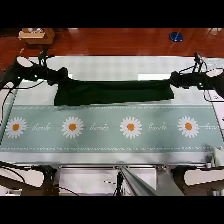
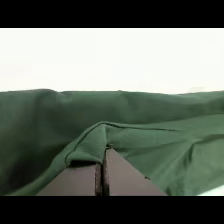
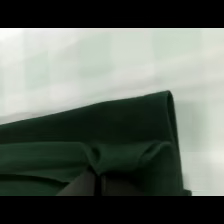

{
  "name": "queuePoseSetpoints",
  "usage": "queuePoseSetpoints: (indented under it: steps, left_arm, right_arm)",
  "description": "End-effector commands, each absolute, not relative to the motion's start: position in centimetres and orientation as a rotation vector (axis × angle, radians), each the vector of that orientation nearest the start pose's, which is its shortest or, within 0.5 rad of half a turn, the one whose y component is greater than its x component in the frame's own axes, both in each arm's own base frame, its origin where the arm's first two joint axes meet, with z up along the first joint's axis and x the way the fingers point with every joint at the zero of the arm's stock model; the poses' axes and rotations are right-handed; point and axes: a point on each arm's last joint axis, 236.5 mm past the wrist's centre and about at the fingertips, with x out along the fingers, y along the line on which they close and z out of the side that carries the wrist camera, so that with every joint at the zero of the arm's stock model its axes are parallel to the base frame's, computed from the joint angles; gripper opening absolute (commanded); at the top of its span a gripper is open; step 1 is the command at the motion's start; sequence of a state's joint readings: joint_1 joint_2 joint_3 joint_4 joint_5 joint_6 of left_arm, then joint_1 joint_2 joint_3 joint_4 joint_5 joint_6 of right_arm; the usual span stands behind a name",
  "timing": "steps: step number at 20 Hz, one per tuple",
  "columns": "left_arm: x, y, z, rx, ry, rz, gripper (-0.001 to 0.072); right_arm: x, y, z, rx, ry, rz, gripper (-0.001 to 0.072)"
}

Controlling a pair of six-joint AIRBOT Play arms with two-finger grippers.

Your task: Fold the shirts.

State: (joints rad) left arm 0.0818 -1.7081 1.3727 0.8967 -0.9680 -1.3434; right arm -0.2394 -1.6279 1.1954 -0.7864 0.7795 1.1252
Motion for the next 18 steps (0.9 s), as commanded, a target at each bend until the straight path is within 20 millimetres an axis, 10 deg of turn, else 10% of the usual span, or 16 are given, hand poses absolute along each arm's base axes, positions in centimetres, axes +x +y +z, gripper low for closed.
queuePoseSetpoints:
  steps: [1, 5, 6, 8, 10, 14, 18]
  left_arm:
    - [49.2, -8.2, -7.0, -0.55, 1.222, -0.285, 0.0021]
    - [50.5, -7.6, -6.7, -0.547, 1.173, -0.262, 0.0023]
    - [50.8, -7.6, -6.3, -0.543, 1.162, -0.264, 0.0071]
    - [51.6, -7.4, -4.9, -0.536, 1.136, -0.274, 0.0371]
    - [52.4, -6.2, -2.9, -0.531, 1.11, -0.28, 0.0689]
    - [51.8, -2.6, 1.2, -0.546, 1.116, -0.298, 0.0693]
    - [50.2, -1.6, 2.8, -0.551, 1.148, -0.318, 0.0692]
  right_arm:
    - [49.7, -0.7, -7.1, 0.496, 1.019, 0.135, 0.0032]
    - [50.1, -1.0, -6.9, 0.5, 1.0, 0.122, 0.0037]
    - [50.1, -0.7, -6.7, 0.516, 0.998, 0.127, 0.0137]
    - [50.2, -0.2, -5.1, 0.537, 0.979, 0.162, 0.0383]
    - [50.0, -0.9, -1.8, 0.474, 0.942, 0.191, 0.0406]
    - [48.8, -9.1, 3.4, 0.355, 0.895, -0.034, 0.0406]
    - [45.3, -12.4, 0.7, 0.479, 1.038, -0.097, 0.0472]
